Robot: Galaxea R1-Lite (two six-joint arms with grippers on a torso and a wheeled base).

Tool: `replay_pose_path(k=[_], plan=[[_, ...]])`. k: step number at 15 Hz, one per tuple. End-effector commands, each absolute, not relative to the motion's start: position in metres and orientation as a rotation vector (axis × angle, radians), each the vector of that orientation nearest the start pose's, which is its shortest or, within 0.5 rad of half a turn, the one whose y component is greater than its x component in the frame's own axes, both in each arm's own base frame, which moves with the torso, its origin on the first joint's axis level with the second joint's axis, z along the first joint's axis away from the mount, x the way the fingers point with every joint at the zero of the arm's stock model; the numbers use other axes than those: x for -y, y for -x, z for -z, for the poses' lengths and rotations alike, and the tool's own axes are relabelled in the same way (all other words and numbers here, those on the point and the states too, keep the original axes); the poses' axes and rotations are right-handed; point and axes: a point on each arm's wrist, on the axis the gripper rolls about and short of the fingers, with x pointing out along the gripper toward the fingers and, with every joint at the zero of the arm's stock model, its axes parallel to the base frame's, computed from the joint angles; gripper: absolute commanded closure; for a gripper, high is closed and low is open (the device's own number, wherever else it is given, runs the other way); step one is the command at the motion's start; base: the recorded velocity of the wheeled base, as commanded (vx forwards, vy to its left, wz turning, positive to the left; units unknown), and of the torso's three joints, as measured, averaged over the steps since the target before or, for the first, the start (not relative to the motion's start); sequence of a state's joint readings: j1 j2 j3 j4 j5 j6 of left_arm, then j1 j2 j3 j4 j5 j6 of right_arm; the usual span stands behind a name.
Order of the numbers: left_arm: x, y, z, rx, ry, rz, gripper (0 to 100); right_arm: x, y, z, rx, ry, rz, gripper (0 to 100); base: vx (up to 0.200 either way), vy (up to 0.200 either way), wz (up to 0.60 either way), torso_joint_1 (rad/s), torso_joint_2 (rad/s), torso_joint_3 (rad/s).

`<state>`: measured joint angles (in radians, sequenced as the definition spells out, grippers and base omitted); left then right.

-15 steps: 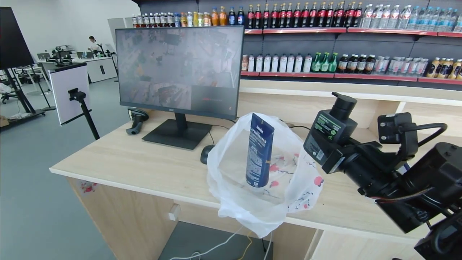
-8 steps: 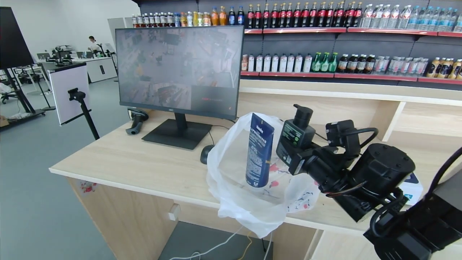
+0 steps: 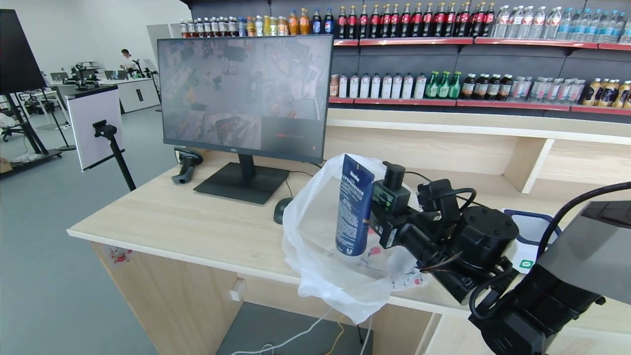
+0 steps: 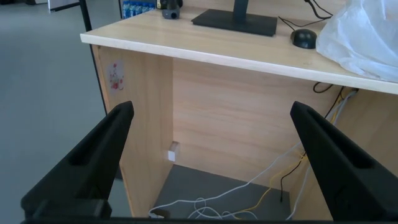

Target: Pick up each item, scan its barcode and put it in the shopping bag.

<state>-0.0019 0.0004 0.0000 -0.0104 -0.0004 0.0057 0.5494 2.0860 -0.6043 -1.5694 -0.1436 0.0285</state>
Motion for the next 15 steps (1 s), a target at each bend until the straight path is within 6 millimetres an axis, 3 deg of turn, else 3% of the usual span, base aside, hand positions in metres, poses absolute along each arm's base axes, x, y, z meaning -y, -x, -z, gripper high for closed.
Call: replay_pose_path(k=[1,15], plan=[[0.0,0.023,-0.077,0.011,-0.006,0.002,0,-0.18,-0.301,-0.093,0.067,-0.045,-0.405,100,0.0,0.0,0.0,0.0,0.0,0.0],[0.0,0.023,-0.077,0.012,-0.006,0.001,0,-0.181,-0.303,-0.077,0.034,0.018,-0.438,100,0.0,0.0,0.0,0.0,0.0,0.0]])
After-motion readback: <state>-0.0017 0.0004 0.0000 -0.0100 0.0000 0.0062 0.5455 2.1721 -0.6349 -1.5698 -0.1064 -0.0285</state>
